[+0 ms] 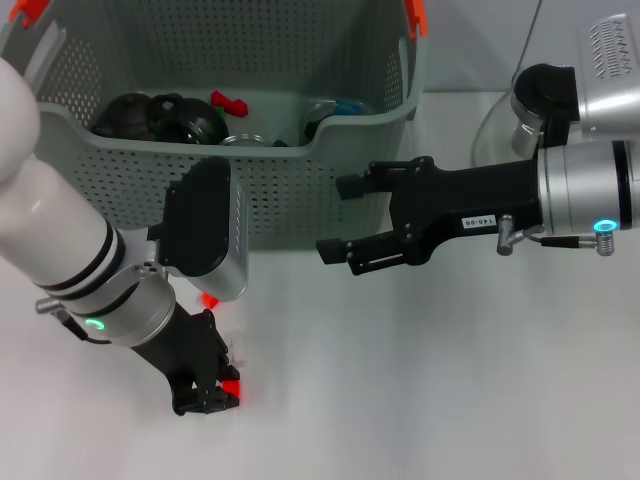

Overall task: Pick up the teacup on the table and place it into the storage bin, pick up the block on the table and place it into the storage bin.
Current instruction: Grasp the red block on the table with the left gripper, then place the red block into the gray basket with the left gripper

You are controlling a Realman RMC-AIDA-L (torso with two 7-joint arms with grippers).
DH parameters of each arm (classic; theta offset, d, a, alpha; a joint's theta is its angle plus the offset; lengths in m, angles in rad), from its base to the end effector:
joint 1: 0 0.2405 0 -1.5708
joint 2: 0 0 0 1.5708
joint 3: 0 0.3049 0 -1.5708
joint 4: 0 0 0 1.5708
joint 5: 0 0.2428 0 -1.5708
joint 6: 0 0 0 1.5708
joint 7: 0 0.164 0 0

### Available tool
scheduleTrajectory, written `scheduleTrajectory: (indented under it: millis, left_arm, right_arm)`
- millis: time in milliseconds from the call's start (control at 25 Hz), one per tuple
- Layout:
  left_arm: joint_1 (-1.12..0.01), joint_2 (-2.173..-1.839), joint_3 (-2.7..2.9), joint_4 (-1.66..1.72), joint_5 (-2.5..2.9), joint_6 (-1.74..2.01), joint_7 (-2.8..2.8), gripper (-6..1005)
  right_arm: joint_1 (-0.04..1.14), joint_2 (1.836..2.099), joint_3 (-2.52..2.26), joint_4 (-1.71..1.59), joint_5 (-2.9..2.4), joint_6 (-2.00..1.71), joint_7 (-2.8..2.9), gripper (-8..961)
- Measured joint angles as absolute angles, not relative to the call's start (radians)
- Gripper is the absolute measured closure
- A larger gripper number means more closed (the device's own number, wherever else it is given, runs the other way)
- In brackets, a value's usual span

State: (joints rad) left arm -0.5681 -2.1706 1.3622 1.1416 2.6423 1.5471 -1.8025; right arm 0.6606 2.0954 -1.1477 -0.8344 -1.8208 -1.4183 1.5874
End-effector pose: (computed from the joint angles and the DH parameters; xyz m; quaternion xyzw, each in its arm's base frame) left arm -0.2590 0.3754 -0.0987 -0.9736 -0.0528 0.2219 0.0095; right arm 0.1873 0.4251 -0.0802 -0.9724 0.1119 0.1978 0.0537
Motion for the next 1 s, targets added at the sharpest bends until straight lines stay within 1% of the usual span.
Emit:
scheduleTrajectory:
  millis: [120,560,880,1000]
  left_arm:
    - [-0.572,-2.17,1.363,1.141,2.646,1.547,-1.803,740]
    - [-0.576,-2.169,1.369,1.148,2.65,1.561,-1.812,798]
    - [-0.554,-2.171,1.331,1.224,2.627,1.615,-1.839,802]
    - [-0.533,-2.172,1.256,1.279,2.536,1.659,-1.878,797]
  right_arm:
    - [0.661,2.095,-1.142,-0.834,-1.821,-1.418,1.587,22]
    - [0.661,2.095,-1.14,-0.834,-1.821,-1.417,1.588,23]
    - [0.66,2.095,-1.14,-0.834,-1.821,-1.419,1.588,23]
    - [0.656,2.095,-1.14,-0.833,-1.821,-1.422,1.588,22]
